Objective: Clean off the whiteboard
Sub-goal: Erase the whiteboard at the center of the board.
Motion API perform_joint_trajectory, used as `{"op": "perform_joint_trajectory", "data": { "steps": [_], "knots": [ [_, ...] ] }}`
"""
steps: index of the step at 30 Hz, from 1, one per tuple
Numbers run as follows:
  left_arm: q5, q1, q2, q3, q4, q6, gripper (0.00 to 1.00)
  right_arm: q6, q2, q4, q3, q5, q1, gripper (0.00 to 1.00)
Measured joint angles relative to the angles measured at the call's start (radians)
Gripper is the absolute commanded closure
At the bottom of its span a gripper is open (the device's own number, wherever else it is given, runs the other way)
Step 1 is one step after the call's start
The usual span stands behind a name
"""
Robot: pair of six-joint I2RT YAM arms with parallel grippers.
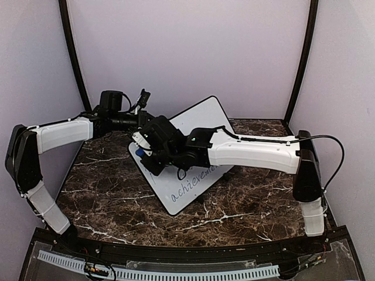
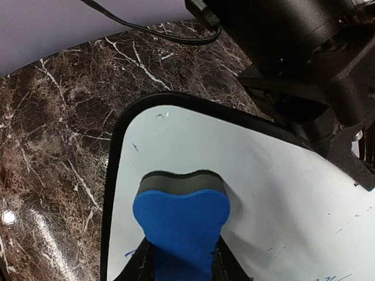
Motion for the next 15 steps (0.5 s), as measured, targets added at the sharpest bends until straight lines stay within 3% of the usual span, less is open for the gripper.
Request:
{"op": "perform_joint_trajectory", "data": {
  "steps": [8,15],
  "knots": [
    [-0.014,-0.005,0.000,0.002,-0.015,0.005,1.00,-0.016,0.000,-0.073,0.045,0.002,-0.010,0.71],
    [-0.042,-0.006,0.000,0.006,-0.034,0.007,1.00,0.008,-0.005,-0.130,0.029,-0.085,-0.015,0.71]
  ]
}}
